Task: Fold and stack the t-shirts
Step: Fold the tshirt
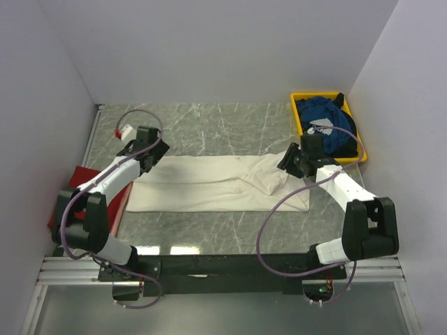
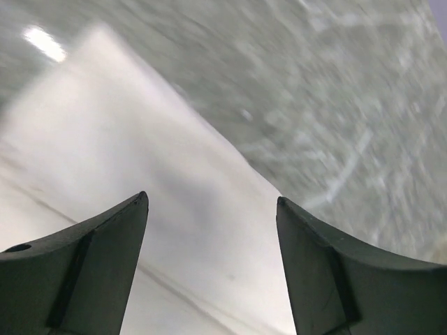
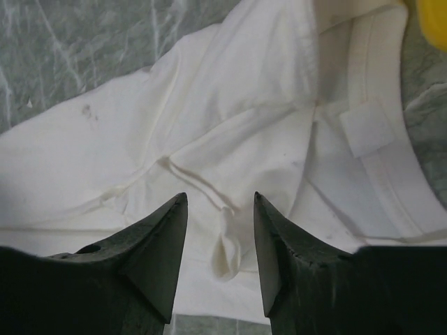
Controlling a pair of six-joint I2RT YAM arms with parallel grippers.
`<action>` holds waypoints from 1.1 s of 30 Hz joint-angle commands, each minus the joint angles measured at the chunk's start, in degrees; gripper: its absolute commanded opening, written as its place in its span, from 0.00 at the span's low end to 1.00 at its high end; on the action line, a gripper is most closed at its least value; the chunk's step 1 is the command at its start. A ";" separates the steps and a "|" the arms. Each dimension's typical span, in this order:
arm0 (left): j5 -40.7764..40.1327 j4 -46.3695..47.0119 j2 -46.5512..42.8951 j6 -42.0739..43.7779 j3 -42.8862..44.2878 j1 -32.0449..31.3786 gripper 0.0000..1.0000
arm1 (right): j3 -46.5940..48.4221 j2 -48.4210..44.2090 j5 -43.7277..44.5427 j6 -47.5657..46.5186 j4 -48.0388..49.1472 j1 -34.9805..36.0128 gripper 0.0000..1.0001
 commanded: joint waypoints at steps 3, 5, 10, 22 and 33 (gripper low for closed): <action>-0.45 0.60 4.84 3.50 6.88 -9.79 0.78 | 2.38 3.48 -3.55 -1.71 1.49 -2.04 0.50; 0.78 0.87 7.04 4.22 9.61 -13.64 0.77 | 1.93 4.71 -4.09 -1.36 2.02 -1.60 0.50; 2.80 3.06 15.30 9.22 17.50 -21.74 0.79 | -2.45 3.93 -5.14 0.04 5.08 -0.54 0.53; 7.98 3.24 28.40 16.25 34.38 -33.35 0.80 | -10.10 -5.55 -5.40 1.54 4.31 0.42 0.06; 9.83 0.61 37.11 23.20 43.36 -39.06 0.75 | -20.21 -19.45 -7.16 3.47 0.88 1.04 0.06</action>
